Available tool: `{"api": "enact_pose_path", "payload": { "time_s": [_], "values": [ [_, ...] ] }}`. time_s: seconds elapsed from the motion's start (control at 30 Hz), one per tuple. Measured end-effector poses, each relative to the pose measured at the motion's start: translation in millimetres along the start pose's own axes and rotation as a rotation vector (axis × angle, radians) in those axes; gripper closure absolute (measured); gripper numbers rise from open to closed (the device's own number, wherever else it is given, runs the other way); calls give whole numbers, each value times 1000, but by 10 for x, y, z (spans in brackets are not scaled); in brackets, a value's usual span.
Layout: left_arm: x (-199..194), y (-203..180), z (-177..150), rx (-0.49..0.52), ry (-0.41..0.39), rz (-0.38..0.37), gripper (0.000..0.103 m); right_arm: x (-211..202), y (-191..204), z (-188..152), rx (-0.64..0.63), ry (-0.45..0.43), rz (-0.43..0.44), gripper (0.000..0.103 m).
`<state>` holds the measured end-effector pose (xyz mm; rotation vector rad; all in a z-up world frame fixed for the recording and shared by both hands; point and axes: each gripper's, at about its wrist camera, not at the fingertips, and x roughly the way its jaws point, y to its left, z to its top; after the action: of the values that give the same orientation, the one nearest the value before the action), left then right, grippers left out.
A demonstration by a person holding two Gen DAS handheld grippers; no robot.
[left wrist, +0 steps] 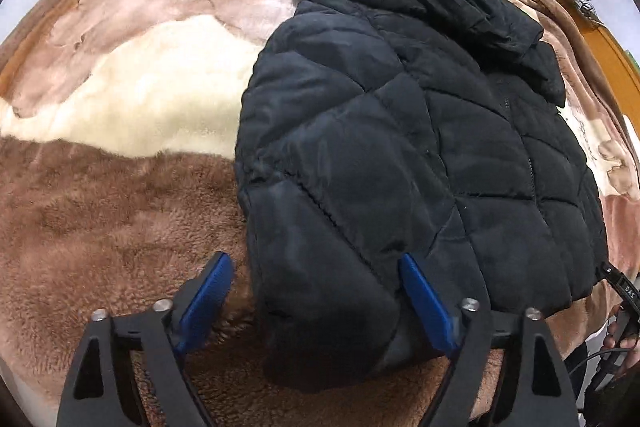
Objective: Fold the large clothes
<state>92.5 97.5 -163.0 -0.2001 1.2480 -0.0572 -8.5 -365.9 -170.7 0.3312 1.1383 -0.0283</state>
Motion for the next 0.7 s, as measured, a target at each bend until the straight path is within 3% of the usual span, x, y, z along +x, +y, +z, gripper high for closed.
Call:
{"api": "enact_pose_path", "payload": {
  "time_s": [0.03,0.07,0.1,0.27,0.47,0.7],
  "values": [
    [0,-11,1,-1,0,-11,35,4,6,-2,10,4,6,32],
    [4,-25,8,1,5,-27,46,1,12,-2,16,5,27,46],
    [-4,-46,14,1,11,-30,48,-4,27,-10,21,6,55,63],
    [-197,-129,55,53,-25,-37,74,-144,94,-19,5,-20,80,81],
    [-509,-125,35,40,-81,-108,82,-554,185,1,-42,-99,131,87],
    [-889,-120,-25,69,-118,-168,83,-948,283,29,-96,-139,162,87]
  ]
}}
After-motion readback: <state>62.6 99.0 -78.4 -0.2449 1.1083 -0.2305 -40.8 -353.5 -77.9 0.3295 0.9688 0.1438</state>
